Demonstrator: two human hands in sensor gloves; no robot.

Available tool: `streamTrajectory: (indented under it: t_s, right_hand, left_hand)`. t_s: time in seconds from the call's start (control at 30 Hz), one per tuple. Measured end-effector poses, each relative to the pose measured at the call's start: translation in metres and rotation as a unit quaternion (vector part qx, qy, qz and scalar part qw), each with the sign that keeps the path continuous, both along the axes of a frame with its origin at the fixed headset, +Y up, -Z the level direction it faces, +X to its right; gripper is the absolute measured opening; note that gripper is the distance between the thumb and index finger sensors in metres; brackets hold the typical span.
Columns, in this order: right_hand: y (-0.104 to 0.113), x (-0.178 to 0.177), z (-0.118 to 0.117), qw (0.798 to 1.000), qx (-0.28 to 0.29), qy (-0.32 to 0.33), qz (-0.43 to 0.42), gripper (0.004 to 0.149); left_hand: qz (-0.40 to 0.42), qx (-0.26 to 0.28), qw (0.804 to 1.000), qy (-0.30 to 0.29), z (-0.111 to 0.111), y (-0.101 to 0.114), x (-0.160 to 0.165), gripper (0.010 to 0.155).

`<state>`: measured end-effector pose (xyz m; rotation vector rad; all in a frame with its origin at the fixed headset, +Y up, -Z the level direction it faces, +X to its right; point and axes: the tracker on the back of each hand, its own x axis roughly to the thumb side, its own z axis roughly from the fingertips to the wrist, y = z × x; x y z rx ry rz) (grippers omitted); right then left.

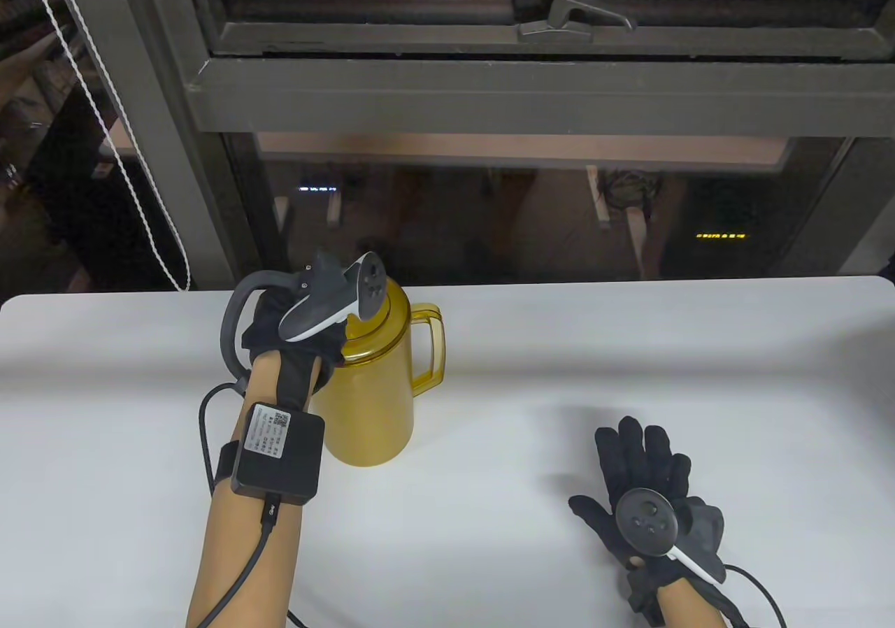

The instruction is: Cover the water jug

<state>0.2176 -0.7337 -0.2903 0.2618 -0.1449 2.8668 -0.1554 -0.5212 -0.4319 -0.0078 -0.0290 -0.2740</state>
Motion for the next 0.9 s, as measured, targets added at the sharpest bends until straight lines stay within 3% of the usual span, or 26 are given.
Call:
streamTrajectory:
  t_s: [0.13, 0.33, 0.47, 0.63, 0.9]
  right_hand:
    - [0.0, -0.006, 0.001, 1.0, 0.001, 0.016, 0.004, 0.095]
    - [0.002, -0.023, 0.006, 0.999, 0.005, 0.049, 0.014, 0.095]
    - [0.004, -0.036, 0.01, 0.997, 0.005, 0.076, 0.023, 0.095]
    - [0.003, -0.048, 0.013, 0.995, -0.005, 0.095, 0.037, 0.096]
    - [-0.001, -0.057, 0.015, 0.992, -0.026, 0.116, 0.04, 0.099]
  left_hand:
    - [0.014, 0.043, 0.999, 0.003, 0.026, 0.006, -0.011, 0.062]
    - [0.06, 0.025, 0.998, 0.026, 0.079, -0.007, -0.05, 0.08]
    - [0.086, -0.016, 0.996, 0.034, 0.114, -0.045, -0.07, 0.087]
    - [0.124, -0.074, 0.989, 0.034, 0.14, -0.1, -0.071, 0.091]
    - [0.149, -0.12, 0.982, 0.0, 0.155, -0.166, -0.042, 0.094]
